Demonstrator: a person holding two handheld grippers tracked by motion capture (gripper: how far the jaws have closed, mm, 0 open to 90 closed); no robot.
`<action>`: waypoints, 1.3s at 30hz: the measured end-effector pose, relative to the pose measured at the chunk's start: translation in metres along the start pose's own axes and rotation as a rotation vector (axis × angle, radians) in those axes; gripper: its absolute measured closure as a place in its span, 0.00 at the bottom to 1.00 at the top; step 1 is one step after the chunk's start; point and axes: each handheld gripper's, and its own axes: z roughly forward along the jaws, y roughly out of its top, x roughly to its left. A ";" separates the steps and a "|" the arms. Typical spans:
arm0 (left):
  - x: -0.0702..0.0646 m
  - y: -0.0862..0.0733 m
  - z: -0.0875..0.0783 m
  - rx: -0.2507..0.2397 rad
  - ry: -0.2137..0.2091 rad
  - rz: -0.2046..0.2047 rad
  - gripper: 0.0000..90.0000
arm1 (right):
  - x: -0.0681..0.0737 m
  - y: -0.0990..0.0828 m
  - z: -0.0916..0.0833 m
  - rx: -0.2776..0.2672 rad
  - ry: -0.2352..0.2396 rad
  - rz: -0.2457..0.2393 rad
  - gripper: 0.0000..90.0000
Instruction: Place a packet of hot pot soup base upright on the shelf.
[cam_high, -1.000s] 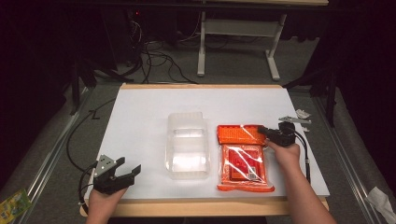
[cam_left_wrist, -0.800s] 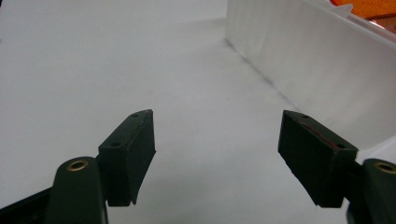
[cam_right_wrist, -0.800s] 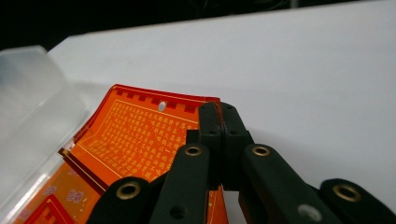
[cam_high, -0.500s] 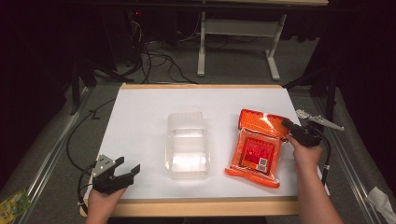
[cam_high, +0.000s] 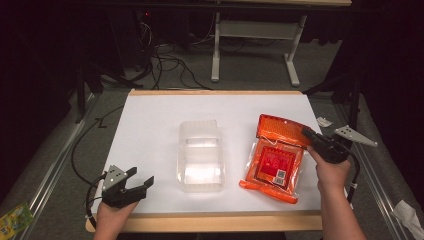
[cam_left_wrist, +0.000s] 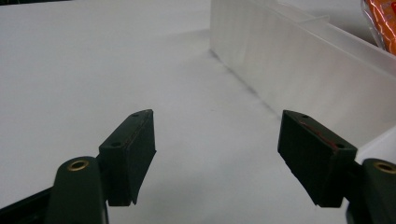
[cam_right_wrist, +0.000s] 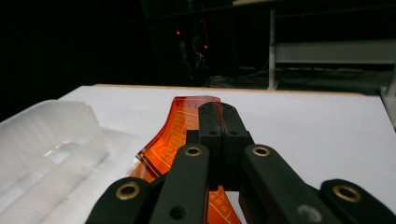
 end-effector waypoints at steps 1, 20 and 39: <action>0.000 0.000 -0.001 -0.004 -0.002 -0.002 0.31 | 0.003 0.002 -0.002 -0.007 0.006 -0.008 1.00; -0.054 0.041 -0.001 -0.044 -0.080 0.072 0.29 | 0.070 0.038 -0.047 -0.151 0.158 -0.129 1.00; -0.126 0.124 0.083 -0.045 -0.272 0.116 0.28 | 0.095 0.044 -0.051 -0.172 0.237 -0.185 1.00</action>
